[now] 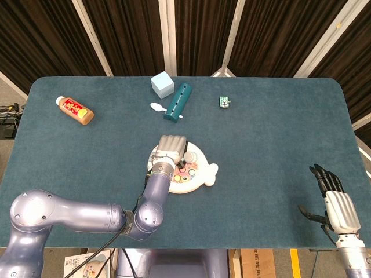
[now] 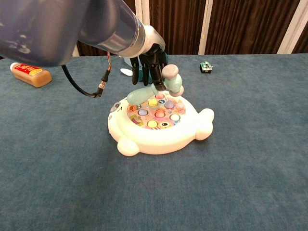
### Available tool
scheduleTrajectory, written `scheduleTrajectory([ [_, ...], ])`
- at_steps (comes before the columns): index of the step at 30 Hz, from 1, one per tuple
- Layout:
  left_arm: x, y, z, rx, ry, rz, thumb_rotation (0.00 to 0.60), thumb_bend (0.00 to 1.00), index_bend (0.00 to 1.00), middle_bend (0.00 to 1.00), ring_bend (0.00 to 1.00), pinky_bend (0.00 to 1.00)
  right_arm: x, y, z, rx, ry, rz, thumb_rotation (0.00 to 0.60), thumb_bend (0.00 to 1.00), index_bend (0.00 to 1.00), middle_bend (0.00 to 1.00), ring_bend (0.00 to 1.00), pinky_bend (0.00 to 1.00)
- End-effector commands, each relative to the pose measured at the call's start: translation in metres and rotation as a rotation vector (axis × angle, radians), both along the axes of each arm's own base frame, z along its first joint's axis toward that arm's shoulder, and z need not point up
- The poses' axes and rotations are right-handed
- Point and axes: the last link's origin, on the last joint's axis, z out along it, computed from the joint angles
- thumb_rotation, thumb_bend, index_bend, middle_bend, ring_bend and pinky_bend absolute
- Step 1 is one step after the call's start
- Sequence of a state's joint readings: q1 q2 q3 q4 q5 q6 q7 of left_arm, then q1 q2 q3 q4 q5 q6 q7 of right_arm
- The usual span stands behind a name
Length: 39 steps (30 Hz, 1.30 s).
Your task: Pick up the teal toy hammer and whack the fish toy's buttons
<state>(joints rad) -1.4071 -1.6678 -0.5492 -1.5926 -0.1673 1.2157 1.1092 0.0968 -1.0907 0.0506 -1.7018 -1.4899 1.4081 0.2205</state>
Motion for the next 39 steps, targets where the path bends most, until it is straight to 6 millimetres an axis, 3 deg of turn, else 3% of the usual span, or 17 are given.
scheduleTrajectory([
  [1,-0.003,-0.001,0.009,0.008,-0.007,0.002,0.600,0.62,0.65,0.54,0.42,0.53,0.000,0.000,0.000,0.000,0.001,0.001,0.600,0.24,0.00,0.00,0.00,0.00],
  [11,-0.040,-0.010,0.045,0.024,-0.003,0.001,0.600,0.62,0.65,0.54,0.42,0.53,0.000,0.000,-0.001,0.000,0.013,0.001,0.600,0.24,0.00,0.00,0.00,0.00],
  [24,-0.136,-0.034,0.092,0.065,0.077,-0.003,0.600,0.62,0.65,0.54,0.42,0.53,0.002,0.001,-0.002,-0.007,0.037,0.013,0.600,0.24,0.00,0.00,0.00,0.00],
  [30,-0.175,-0.048,0.096,0.045,0.105,-0.005,0.600,0.62,0.65,0.54,0.42,0.53,0.003,0.001,-0.003,-0.012,0.056,0.023,0.600,0.24,0.00,0.00,0.00,0.00],
  [39,-0.206,-0.066,0.080,-0.023,0.109,-0.024,0.600,0.62,0.64,0.54,0.42,0.53,0.002,0.000,-0.004,-0.020,0.078,0.027,0.600,0.24,0.00,0.00,0.00,0.00],
])
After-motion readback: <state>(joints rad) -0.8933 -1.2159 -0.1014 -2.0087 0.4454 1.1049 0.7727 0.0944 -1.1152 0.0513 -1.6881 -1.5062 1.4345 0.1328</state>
